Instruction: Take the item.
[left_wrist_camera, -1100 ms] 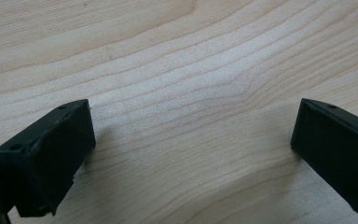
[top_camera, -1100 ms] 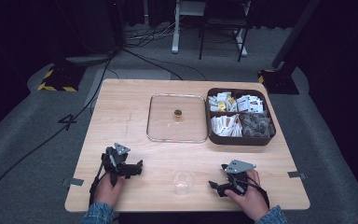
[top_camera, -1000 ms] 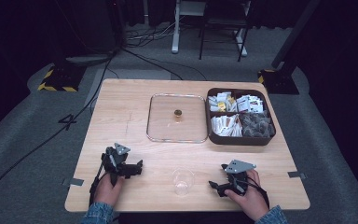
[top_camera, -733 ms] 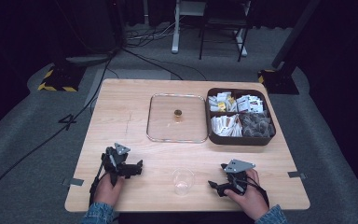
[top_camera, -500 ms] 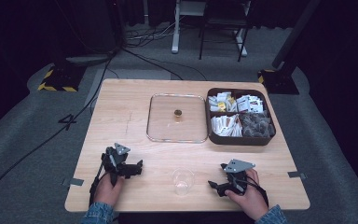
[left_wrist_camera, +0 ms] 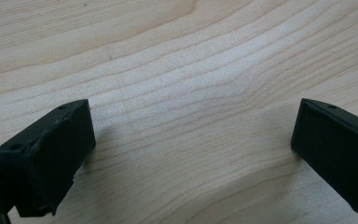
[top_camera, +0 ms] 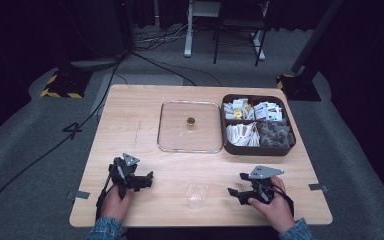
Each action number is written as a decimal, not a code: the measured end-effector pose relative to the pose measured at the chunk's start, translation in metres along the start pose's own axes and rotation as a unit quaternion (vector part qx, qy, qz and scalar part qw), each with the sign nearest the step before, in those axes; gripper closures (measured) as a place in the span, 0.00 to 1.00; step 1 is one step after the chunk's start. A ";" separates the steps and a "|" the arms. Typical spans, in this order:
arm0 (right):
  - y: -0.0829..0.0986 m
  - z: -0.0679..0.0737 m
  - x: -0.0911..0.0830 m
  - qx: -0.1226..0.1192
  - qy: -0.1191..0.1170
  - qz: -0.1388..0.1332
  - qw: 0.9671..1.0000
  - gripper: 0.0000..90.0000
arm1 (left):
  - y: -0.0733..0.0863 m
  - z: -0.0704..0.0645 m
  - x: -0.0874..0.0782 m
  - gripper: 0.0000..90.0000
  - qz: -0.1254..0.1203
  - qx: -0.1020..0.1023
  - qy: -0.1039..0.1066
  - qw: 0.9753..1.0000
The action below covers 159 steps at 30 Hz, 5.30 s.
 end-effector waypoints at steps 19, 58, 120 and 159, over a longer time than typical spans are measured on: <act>-0.030 -0.036 -0.059 0.031 0.030 -0.045 0.998 0.26 | 0.000 0.000 0.000 0.00 0.000 0.000 0.000 1.000; -0.098 -0.158 -0.072 0.053 0.162 -0.062 0.983 0.18 | 0.000 0.000 0.000 0.00 -0.001 -0.001 0.000 1.000; -0.061 -0.213 -0.054 0.038 0.194 0.017 0.980 0.80 | 0.000 0.000 0.000 0.00 -0.001 -0.001 0.000 1.000; -0.124 -0.133 -0.089 0.007 0.107 -0.125 0.986 0.80 | -0.002 0.000 0.002 0.00 -0.001 0.005 0.002 1.000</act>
Point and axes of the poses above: each handheld gripper's, and its own axes: x roughly forward along the jaws, y roughly out of its underside, z roughly to its left, the point moved 8 cm from there along x, roughly forward along the jaws, and after that the axes turned 6 degrees about -z, right-handed, at the moved point
